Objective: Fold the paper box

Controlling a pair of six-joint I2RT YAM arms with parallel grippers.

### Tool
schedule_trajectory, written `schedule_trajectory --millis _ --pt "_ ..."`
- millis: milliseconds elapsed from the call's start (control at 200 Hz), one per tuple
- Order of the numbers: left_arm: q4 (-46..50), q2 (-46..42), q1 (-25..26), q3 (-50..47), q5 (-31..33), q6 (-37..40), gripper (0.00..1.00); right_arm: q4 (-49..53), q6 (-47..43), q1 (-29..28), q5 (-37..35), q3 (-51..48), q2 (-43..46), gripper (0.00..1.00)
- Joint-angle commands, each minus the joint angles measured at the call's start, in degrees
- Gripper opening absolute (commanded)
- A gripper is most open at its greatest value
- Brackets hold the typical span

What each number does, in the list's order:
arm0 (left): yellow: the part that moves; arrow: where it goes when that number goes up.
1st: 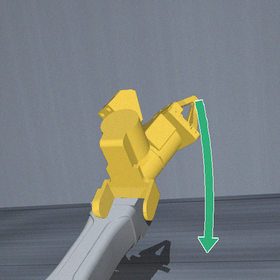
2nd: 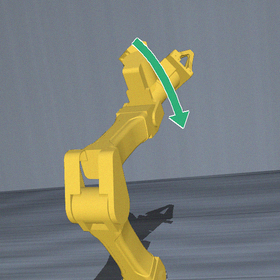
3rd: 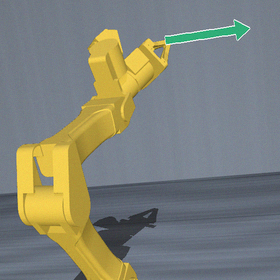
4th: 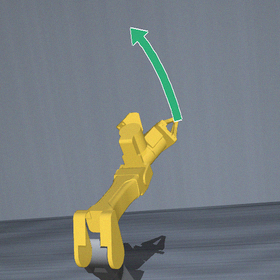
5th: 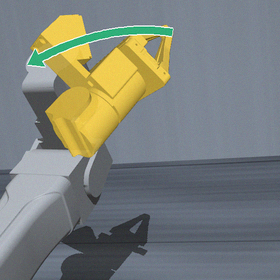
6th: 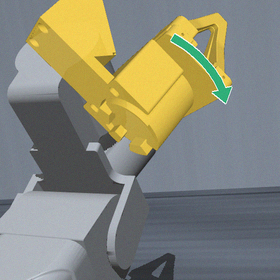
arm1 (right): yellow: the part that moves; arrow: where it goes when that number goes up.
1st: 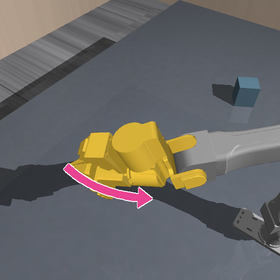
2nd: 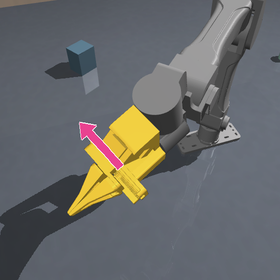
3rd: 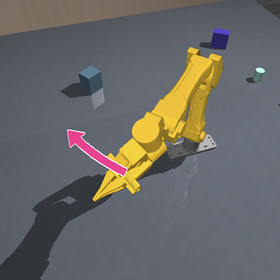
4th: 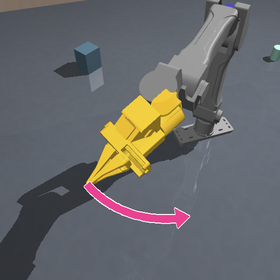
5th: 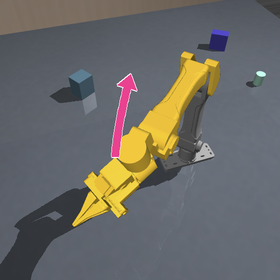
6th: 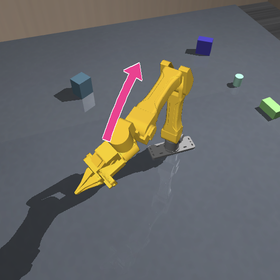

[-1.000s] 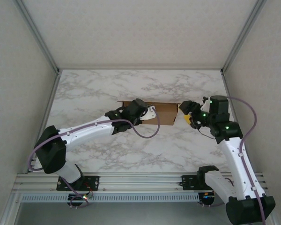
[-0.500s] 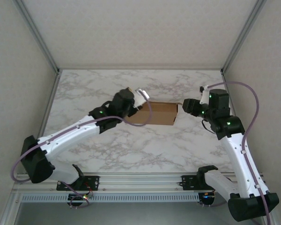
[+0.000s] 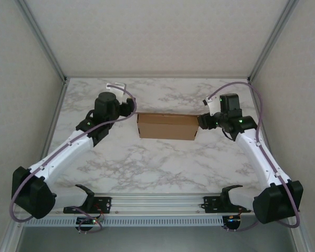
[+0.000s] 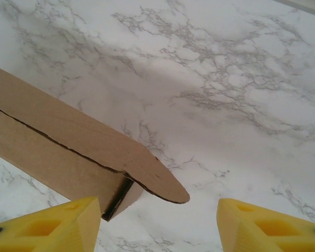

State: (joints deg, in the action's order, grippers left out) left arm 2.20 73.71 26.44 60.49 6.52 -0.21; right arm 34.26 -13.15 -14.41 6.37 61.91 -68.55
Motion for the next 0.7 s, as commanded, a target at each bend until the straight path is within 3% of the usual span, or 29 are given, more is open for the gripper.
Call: schedule_trajectory --millis 0,140,461,596,696 --pt "2.0 5.8 0.0 7.7 -7.5 -5.9 0.68 0.0 -1.2 -0.4 2.4 2.3 -0.5 0.61" --pt "8.9 13.8 1.5 17.0 -13.0 -8.5 0.63 -0.9 2.6 -0.1 1.4 1.3 -0.1 0.61" --pt "10.7 19.6 5.2 22.5 -16.4 -15.8 0.49 -5.4 17.8 2.1 6.0 0.6 4.6 0.61" --pt "10.0 20.2 7.6 22.3 -17.1 -18.2 0.42 -0.8 26.1 2.3 3.1 5.4 2.3 0.48" --pt "9.1 20.4 8.8 20.9 -18.6 -19.9 0.35 4.9 29.0 2.2 3.1 10.1 -2.0 0.28"
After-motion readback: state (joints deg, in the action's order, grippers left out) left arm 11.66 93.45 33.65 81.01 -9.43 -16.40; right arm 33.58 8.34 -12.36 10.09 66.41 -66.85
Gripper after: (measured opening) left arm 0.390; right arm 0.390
